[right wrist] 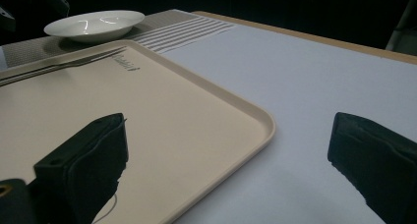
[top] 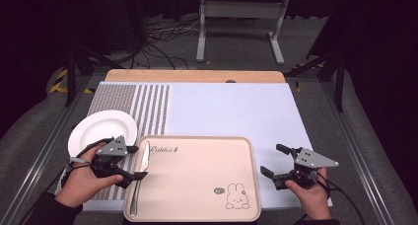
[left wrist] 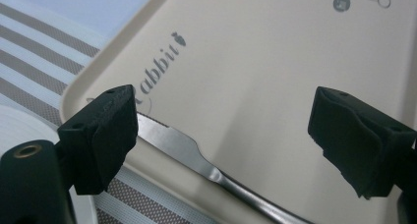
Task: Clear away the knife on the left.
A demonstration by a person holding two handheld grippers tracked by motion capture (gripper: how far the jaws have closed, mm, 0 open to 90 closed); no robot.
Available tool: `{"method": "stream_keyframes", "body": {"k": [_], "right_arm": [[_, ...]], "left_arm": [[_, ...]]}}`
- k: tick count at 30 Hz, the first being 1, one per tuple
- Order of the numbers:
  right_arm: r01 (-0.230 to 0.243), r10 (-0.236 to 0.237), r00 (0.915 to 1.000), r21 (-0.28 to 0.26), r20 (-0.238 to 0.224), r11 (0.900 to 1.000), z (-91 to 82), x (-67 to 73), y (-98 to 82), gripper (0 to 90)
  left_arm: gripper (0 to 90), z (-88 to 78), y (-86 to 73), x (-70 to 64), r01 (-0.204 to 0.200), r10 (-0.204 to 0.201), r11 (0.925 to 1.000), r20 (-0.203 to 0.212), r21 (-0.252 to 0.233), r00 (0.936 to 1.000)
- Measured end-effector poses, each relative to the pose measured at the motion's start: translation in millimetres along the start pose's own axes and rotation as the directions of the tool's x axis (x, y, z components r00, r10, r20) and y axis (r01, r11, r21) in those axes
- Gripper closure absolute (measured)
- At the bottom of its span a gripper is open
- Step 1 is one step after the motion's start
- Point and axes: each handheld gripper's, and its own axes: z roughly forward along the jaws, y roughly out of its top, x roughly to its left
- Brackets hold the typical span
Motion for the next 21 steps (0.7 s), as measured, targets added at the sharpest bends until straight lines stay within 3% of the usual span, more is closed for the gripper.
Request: {"method": "stream_keyframes", "body": {"k": [3, 8, 11, 16, 21], "right_arm": [[0.0, 0.0, 1.0, 0.0, 0.0, 1.0, 0.0, -0.2, 0.0, 2.3], [0.0, 0.0, 1.0, -0.002, 0.001, 1.0, 0.1, -0.1, -0.2, 2.1], [0.001, -0.001, 1.0, -0.002, 0.001, 1.0, 0.7, -0.1, -0.3, 2.0], [0.001, -0.001, 1.0, -0.006, 0.002, 1.0, 1.4, 0.1, -0.3, 1.9], [-0.002, 0.002, 1.0, -0.017, 0.002, 1.0, 0.8, 0.3, -0.3, 1.8]], "left_arm": [[12.5, -7.1, -7.1, 1.9, 0.001, -0.001, 0.9967, -0.006, -0.081, 1.0], [10.9, -14.7, -19.5, 4.0, -0.008, 0.004, 0.9882, -0.029, -0.153, 0.9996], [8.8, -17.6, -28.6, 5.4, 0.008, -0.014, 0.9823, -0.028, -0.187, 0.9995], [8.3, -20.3, -44.7, 7.0, 0.013, -0.025, 0.9616, -0.042, -0.274, 0.9988], [7.9, -24.3, -58.4, 7.4, 0.011, -0.032, 0.9475, -0.062, -0.32, 0.9975]]}}
